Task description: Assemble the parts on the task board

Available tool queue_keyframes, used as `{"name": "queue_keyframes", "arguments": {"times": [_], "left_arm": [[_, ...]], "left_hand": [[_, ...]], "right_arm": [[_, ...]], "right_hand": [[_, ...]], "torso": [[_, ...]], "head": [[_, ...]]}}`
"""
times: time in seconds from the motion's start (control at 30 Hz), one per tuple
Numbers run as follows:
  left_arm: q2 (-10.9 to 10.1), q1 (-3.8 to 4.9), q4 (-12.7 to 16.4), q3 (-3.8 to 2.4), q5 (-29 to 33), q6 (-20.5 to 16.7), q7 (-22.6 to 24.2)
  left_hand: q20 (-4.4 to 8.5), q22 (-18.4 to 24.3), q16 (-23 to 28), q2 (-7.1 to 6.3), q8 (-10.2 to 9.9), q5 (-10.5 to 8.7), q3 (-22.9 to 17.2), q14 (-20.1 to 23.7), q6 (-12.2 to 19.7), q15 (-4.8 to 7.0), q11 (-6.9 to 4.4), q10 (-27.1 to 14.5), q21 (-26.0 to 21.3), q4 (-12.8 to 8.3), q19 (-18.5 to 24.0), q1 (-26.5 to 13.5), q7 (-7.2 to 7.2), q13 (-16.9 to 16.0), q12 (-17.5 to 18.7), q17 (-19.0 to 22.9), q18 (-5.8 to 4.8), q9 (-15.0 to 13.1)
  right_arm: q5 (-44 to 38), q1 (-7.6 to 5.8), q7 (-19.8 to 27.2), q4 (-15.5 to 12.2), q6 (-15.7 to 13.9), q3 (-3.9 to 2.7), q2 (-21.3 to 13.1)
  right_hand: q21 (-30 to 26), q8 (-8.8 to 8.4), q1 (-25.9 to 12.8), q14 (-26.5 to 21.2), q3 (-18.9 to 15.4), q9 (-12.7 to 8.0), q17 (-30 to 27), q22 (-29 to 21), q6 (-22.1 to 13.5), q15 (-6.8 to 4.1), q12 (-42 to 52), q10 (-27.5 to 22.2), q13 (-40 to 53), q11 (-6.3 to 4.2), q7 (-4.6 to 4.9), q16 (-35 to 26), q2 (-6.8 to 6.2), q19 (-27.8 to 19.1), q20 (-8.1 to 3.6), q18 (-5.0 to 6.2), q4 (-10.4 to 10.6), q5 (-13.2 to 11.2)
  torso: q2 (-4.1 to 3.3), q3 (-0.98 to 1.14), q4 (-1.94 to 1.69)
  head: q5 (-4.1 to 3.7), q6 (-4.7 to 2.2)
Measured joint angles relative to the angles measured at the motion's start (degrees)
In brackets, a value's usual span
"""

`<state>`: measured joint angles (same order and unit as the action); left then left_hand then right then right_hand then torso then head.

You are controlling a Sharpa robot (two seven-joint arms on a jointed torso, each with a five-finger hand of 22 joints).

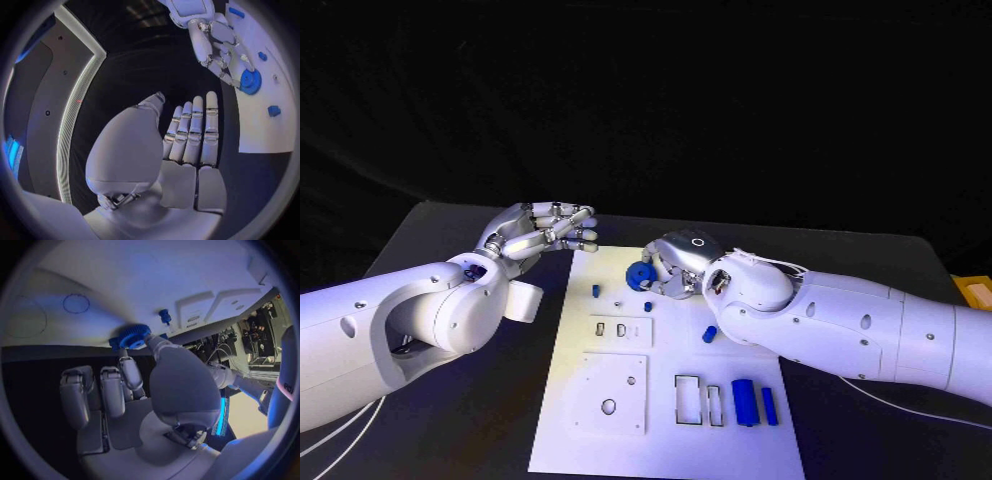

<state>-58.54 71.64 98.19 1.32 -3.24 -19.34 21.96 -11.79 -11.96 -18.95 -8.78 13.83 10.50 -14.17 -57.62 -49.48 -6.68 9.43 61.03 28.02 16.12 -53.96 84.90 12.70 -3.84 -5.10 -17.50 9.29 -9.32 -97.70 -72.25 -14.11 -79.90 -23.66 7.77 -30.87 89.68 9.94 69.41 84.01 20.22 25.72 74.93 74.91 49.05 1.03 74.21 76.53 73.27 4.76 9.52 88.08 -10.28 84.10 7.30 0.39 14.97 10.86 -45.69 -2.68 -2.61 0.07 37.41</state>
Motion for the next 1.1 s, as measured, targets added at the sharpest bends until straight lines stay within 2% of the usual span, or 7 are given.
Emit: {"name": "queue_keyframes", "arguments": {"times": [0.17,0.3,0.53,0.63,0.83,0.97,1.1], "left_arm": [[0.0,0.0,0.0,0.0,0.0,0.0,0.0],[-0.1,0.0,0.0,0.0,0.0,0.0,0.0],[-0.2,0.0,0.0,0.0,0.0,0.0,0.0],[-0.2,0.0,0.0,0.0,0.0,0.0,-0.1],[-0.2,0.0,-0.2,0.0,0.0,0.0,-0.1],[-0.2,0.0,-0.4,0.01,0.0,0.0,-0.1],[-0.2,0.0,-0.6,0.01,0.0,0.0,-0.1]], "left_hand": [[0.0,0.0,0.0,0.0,0.0,0.0,0.0,0.0,0.0,0.0,0.0,0.0,0.0,0.0,0.0,0.0,0.0,0.0,0.0,0.0,0.0,0.0],[0.0,0.0,0.0,0.0,0.0,0.0,0.0,0.0,0.0,0.0,0.0,0.0,0.0,0.0,0.0,0.0,0.0,0.0,0.0,-0.1,0.0,0.0],[0.0,0.0,0.0,0.0,0.0,0.0,0.0,0.0,0.0,0.0,0.0,0.0,0.2,0.0,0.0,0.0,0.0,0.0,0.0,-0.1,0.0,0.0],[0.0,0.0,0.0,0.0,0.0,0.0,0.0,0.0,0.0,0.0,0.0,0.0,0.2,0.0,0.0,0.0,0.0,0.0,0.0,-0.1,0.0,0.0],[0.0,0.0,0.0,0.0,0.0,0.0,0.0,0.0,0.0,0.0,0.0,0.0,0.2,0.0,0.0,0.0,0.0,0.0,0.0,-0.1,-0.01,0.0],[0.0,0.0,0.0,0.0,0.0,0.0,0.0,0.0,0.0,0.0,0.0,0.0,0.2,0.0,0.0,0.0,0.0,0.0,0.0,-0.1,0.0,0.0],[0.0,0.0,0.0,0.0,0.0,0.0,0.0,0.0,0.0,0.0,0.0,0.0,0.2,0.0,0.0,0.0,0.0,0.0,0.0,-0.1,0.0,0.0]], "right_arm": [[1.0,-0.07,0.4,0.0,0.4,-0.07,-0.1],[1.9,0.0,0.7,0.0,1.2,0.06,-0.5],[3.2,0.0,1.2,-0.6,2.1,0.03,-1.1],[3.5,0.01,1.3,-1.0,2.0,0.04,-1.6],[3.6,0.23,1.5,-2.5,0.0,0.17,-3.7],[4.1,0.13,1.9,-4.6,-2.2,0.04,-6.4],[6.1,-0.57,3.1,-6.9,-3.7,-0.14,-9.8]], "right_hand": [[0.0,-0.02,-0.5,0.0,-0.1,-0.1,0.0,0.0,0.2,0.0,0.2,0.4,0.1,-0.05,-0.21,0.0,0.49,0.0,0.0,0.0,0.9,0.2],[0.0,0.23,-2.0,0.0,0.0,-0.1,0.0,0.0,1.0,0.0,0.4,0.6,0.5,-0.26,0.2,0.0,0.73,0.0,0.0,0.0,1.4,0.9],[0.0,0.1,-3.2,0.0,0.2,-0.3,0.0,0.0,1.2,-0.02,0.7,0.9,0.7,-0.16,-0.01,0.0,1.39,-0.2,-0.22,0.0,1.6,1.5],[0.0,0.11,-3.2,-0.1,0.4,-0.3,0.0,0.0,1.3,-0.36,0.9,1.0,0.9,-0.27,-0.13,0.0,1.38,-0.2,-0.22,0.01,1.4,2.6],[0.0,0.17,-3.2,0.0,1.3,-0.4,0.0,0.0,1.4,-0.44,1.2,1.2,1.1,-0.46,-0.22,0.0,1.34,0.0,-0.44,0.01,0.6,3.1],[0.0,0.17,-2.3,0.0,1.9,-0.5,0.0,0.0,1.4,-0.43,1.2,1.2,1.1,-0.46,-0.22,0.0,0.51,0.0,-0.44,0.0,0.2,3.1],[0.0,0.17,-1.5,0.0,2.7,-0.6,0.0,0.0,1.4,-0.43,1.2,1.2,1.1,-0.46,-0.22,0.0,-0.37,0.0,-0.44,0.0,-0.6,3.1]], "torso": [[0.01,0.0,0.02],[-0.01,0.0,0.03],[-0.01,-0.02,-0.03],[0.0,-0.05,-0.04],[0.04,-0.03,-0.04],[0.09,0.02,-0.01],[0.19,0.07,0.06]], "head": [[-0.01,0.06],[-0.05,0.18],[-0.08,0.35],[-0.09,0.36],[-0.14,0.19],[-0.23,-0.05],[-0.36,-0.36]]}}
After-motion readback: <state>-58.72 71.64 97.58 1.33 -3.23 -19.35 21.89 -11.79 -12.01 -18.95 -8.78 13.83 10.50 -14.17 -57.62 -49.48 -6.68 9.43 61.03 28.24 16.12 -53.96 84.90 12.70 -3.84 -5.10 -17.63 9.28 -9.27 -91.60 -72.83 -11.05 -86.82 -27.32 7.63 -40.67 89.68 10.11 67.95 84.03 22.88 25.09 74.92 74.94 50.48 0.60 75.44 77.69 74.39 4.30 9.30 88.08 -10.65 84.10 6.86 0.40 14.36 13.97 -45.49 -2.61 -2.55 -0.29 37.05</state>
